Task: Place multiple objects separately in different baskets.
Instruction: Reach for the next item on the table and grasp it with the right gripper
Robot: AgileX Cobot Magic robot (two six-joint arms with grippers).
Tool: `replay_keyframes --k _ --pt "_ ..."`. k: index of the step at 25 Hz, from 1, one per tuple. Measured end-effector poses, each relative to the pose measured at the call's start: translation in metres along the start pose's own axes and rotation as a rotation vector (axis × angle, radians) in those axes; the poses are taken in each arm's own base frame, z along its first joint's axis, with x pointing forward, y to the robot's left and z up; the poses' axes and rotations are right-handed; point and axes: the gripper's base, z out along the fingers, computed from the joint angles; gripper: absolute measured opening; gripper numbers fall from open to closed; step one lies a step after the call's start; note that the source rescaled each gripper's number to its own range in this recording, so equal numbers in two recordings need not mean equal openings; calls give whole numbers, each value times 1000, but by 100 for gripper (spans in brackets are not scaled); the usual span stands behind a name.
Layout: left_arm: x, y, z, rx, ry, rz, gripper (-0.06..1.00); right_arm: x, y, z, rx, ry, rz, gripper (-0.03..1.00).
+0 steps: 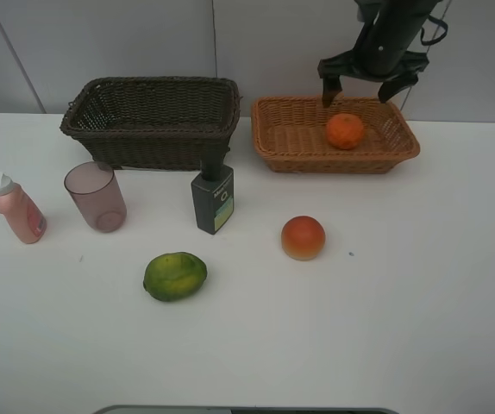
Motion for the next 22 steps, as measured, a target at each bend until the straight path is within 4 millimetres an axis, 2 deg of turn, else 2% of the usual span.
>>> replay_keyframes --k 5,11,17,22 --pt "0 0 0 0 0 0 99 32 22 -30 -23 21 0 100" --pt "0 0 0 0 0 0 99 81 42 -55 -8 41 -31 100" --pt "0 0 0 0 0 0 99 128 68 -58 -19 74 -87 100" --pt "0 0 0 0 0 0 99 147 86 -50 -50 71 -52 100"
